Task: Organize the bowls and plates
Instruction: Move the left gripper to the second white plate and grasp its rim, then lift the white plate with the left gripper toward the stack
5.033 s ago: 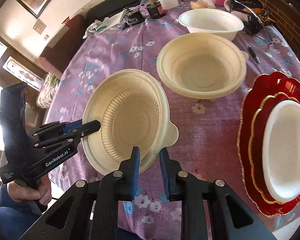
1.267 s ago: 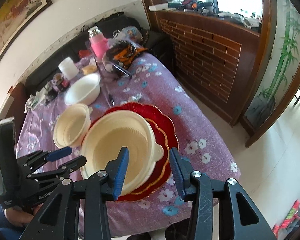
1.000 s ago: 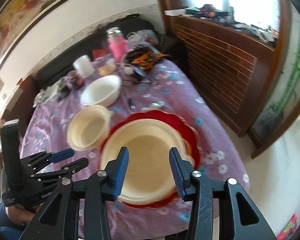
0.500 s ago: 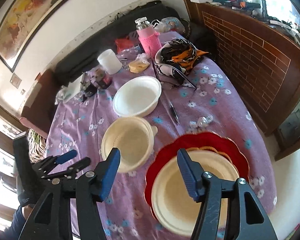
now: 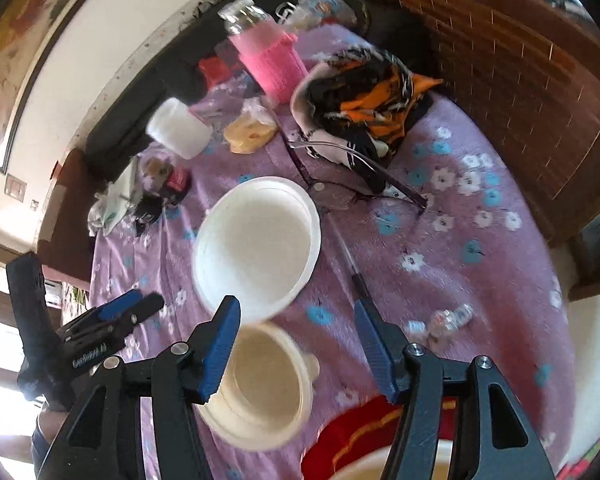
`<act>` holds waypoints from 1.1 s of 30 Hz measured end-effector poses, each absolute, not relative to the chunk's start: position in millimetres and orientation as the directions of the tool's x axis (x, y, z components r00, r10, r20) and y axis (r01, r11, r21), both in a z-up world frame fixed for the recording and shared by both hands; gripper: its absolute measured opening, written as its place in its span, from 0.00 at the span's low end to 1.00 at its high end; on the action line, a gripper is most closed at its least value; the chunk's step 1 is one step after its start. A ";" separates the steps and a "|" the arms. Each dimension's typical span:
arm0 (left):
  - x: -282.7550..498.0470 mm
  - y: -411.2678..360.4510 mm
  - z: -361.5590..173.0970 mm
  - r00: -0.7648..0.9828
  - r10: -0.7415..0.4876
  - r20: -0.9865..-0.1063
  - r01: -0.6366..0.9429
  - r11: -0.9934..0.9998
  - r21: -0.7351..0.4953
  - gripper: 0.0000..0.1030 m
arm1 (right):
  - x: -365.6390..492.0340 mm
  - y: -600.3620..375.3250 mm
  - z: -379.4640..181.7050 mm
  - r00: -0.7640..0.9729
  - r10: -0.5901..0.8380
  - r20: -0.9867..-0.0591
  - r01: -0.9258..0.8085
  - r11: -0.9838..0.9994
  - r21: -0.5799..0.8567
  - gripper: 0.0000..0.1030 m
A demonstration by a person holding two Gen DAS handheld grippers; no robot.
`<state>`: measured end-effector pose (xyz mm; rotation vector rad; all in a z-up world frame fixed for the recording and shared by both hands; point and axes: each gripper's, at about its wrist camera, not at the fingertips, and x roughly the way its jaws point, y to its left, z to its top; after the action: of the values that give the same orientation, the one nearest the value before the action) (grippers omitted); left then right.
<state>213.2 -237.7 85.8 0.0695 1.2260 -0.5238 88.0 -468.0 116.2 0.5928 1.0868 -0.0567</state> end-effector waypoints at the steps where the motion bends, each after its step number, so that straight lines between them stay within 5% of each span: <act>1: 221.0 -242.8 79.8 0.229 -0.338 -0.913 0.404 0.886 -0.228 0.44 | 93.4 -469.4 111.3 0.472 0.238 -0.849 0.332 0.844 0.421 0.61; 9: 250.5 -269.0 51.1 0.181 -0.329 -0.927 0.383 0.892 -0.241 0.42 | 133.5 -478.8 80.3 0.431 0.254 -0.866 0.350 0.838 0.419 0.49; 10: 252.0 -270.4 48.6 0.179 -0.326 -0.928 0.383 0.892 -0.240 0.39 | 136.7 -478.0 75.8 0.418 0.252 -0.873 0.350 0.842 0.411 0.47; 12: 254.1 -274.1 41.3 0.162 -0.330 -0.930 0.385 0.889 -0.248 0.17 | 142.7 -477.2 62.1 0.383 0.251 -0.889 0.369 0.841 0.397 0.36; 17: 247.3 -278.8 41.7 0.180 -0.331 -0.926 0.411 0.881 -0.235 0.10 | 149.9 -470.9 47.2 0.373 0.298 -0.879 0.356 0.829 0.432 0.11; 33: 182.4 -189.5 110.1 0.330 -0.376 -0.866 0.387 0.891 -0.240 0.14 | 111.1 -402.0 117.8 0.459 0.334 -0.823 0.154 0.882 0.445 0.12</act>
<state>182.4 -189.5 110.1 0.0105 1.1289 -0.4989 111.1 -402.0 117.8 0.5028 1.1007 0.1167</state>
